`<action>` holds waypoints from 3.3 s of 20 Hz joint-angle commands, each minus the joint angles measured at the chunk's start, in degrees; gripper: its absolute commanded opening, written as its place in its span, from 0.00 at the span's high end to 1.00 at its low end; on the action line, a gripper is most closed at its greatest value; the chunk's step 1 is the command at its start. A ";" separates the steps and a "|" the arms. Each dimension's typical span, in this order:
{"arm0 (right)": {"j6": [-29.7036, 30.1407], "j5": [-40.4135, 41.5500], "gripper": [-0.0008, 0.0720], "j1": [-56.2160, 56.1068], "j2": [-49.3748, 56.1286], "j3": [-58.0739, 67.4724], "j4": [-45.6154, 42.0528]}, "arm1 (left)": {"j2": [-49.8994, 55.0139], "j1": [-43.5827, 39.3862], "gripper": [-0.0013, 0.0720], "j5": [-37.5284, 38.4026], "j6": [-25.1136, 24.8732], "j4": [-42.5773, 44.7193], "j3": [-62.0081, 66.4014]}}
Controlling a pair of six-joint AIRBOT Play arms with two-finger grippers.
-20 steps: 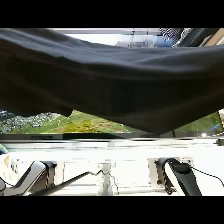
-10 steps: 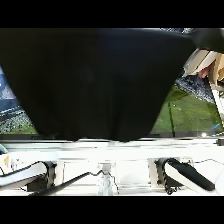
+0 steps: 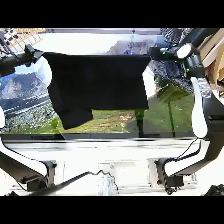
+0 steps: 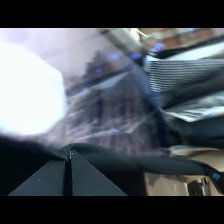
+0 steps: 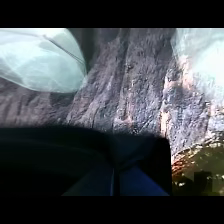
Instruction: Fold the clothes and pants, and hang the long-sleeved shirts on hangers.
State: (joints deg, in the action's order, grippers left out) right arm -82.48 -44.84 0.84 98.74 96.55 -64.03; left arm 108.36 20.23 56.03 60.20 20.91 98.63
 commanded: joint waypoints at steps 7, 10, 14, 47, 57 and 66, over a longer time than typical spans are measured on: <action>0.11 2.67 0.97 -0.90 4.90 -0.02 -1.25 | 2.75 -0.85 0.98 2.10 4.13 6.93 0.26; 0.09 3.78 0.97 -0.87 6.69 -0.02 -1.22 | 3.17 -1.97 0.98 1.03 4.15 7.10 0.26; 0.09 -1.38 0.97 -0.87 7.61 -0.02 -1.66 | 4.81 -2.54 0.91 4.46 8.52 9.31 0.26; 13.90 -34.21 0.97 11.32 1.97 -21.86 11.32 | -13.66 -1.07 0.98 14.93 3.34 23.47 -38.36; 17.92 -38.75 0.97 11.32 -22.93 -45.46 7.85 | -34.51 8.66 0.98 25.90 -1.99 24.44 -49.64; 8.79 -25.75 0.98 11.30 -34.47 -50.40 11.78 | -35.47 9.60 0.98 22.49 -1.90 11.23 -45.83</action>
State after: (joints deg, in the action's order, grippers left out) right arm -68.55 -79.70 12.19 64.47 44.86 -54.06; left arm 70.52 31.79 81.82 58.28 37.30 50.85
